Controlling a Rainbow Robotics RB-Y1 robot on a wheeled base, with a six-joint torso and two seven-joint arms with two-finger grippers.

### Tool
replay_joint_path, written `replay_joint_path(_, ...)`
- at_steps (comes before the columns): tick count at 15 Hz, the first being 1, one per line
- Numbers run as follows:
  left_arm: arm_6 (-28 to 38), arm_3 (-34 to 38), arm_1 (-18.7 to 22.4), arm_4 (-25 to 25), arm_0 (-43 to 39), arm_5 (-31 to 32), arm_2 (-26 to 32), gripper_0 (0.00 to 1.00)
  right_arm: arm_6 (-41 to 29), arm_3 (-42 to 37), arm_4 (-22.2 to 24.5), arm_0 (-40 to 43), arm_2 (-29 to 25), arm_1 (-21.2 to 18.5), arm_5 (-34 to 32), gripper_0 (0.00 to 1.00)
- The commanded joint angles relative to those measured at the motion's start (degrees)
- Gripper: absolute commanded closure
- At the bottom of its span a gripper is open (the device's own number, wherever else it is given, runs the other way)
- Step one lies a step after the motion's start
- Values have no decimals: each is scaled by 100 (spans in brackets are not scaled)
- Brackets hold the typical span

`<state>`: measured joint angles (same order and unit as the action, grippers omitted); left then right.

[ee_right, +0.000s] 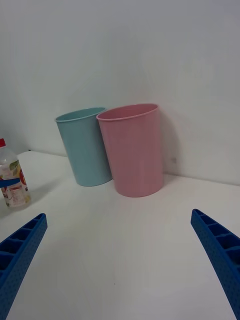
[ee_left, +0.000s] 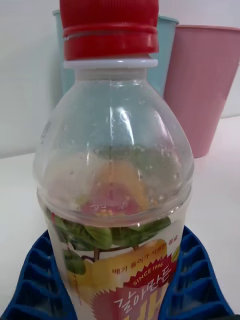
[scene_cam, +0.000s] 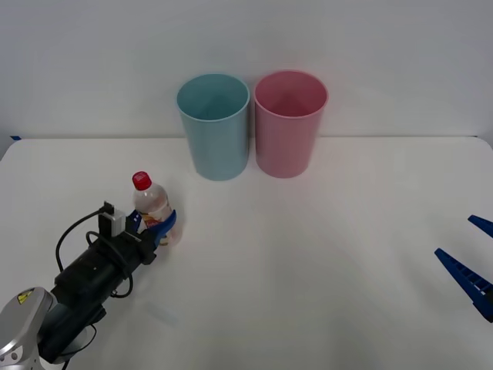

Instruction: Grasp the object on the table and drop it into the matching bin: aluminum can to the light blue bin, PET bottle to the pink bin.

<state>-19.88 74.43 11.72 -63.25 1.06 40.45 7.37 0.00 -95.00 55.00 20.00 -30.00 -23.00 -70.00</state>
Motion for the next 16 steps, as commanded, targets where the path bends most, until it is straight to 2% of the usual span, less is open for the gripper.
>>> replay_joint_path(1,28,10,6,6,0,6,2,100,0,0,0,0,0,0,0,0)
replay_joint_path(9,300,458,50,111,0,-2,-25,100,0,0,0,0,0,0,0,0)
replay_joint_path(16,1839,1609,340,173,-97,-64,-7,100,0,0,0,0,0,0,0,0)
